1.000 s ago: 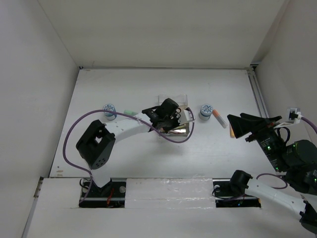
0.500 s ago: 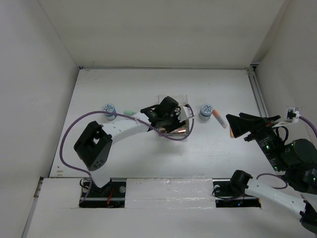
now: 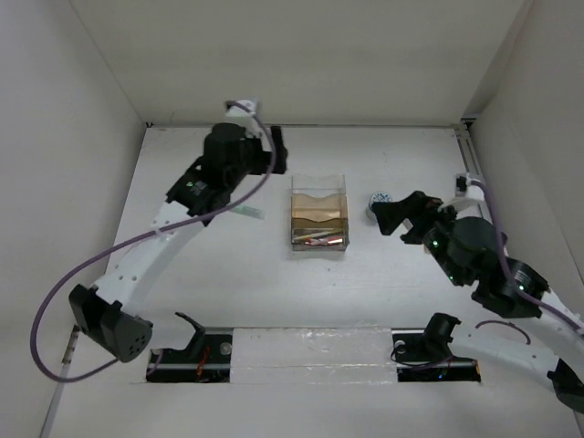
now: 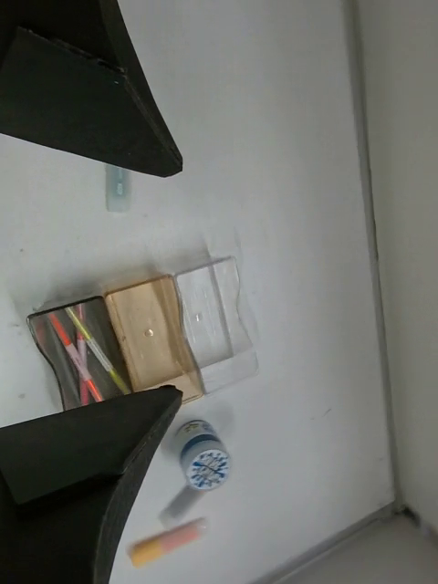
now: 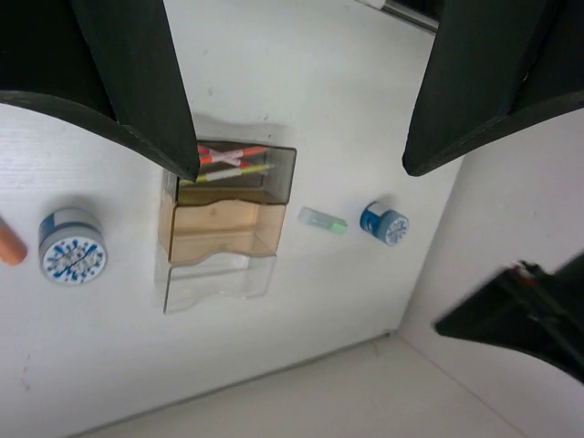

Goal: Sort the stationery into containers
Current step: Grab a piece of stationery with the right arm

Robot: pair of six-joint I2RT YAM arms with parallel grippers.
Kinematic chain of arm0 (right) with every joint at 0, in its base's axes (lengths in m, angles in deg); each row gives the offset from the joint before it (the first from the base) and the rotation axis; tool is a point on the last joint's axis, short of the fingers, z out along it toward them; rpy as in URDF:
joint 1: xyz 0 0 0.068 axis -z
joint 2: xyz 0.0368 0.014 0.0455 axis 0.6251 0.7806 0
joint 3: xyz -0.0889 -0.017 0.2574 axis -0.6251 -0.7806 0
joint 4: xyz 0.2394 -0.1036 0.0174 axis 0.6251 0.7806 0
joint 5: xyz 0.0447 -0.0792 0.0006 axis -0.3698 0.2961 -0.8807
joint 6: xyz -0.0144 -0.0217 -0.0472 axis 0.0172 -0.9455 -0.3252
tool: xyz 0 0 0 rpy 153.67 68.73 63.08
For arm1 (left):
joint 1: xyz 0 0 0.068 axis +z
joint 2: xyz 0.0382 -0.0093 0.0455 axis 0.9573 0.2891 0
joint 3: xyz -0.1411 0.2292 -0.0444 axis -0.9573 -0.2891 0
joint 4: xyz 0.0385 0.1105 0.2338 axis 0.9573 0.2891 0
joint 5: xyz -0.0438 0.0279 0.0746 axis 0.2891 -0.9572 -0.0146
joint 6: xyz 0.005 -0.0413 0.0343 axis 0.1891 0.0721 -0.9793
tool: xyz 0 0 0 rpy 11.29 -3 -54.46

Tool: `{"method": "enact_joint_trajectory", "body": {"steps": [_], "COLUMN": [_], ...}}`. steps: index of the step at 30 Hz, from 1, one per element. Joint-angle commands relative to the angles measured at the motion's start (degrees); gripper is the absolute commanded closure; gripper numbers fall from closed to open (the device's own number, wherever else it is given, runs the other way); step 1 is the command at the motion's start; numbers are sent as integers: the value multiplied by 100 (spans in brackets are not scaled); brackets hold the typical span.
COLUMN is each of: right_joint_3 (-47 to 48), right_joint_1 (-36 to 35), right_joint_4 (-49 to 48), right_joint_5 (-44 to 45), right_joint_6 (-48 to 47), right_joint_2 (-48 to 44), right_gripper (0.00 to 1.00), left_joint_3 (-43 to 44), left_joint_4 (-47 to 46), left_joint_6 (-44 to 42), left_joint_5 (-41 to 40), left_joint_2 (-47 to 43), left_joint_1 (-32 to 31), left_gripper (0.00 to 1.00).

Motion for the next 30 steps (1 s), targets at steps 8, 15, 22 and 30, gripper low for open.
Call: {"method": "enact_joint_trajectory", "body": {"steps": [8,15,22,30], "right_joint_3": [92,-40,-487,-198], "right_joint_1": [1339,3270,4575,5181], "right_joint_4": [-230,-538,-696,-600], "right_joint_5": [-917,-2531,-2974,-2965], "right_joint_6": [418,242,654,172], "right_joint_2": [1035,1763,2731,3249], "right_gripper": [0,0,0,0], "left_joint_3": [-1622,-1973,-2149,-2219], "left_joint_4": [651,554,772,826], "left_joint_6": [1852,2027,2027,1860], "left_joint_5": [913,304,201,-186], "left_joint_2": [-1340,-1990,-2228,-2579], "left_joint_1": [1258,1258,1258,1258], "left_gripper": [1,1,1,1]}}
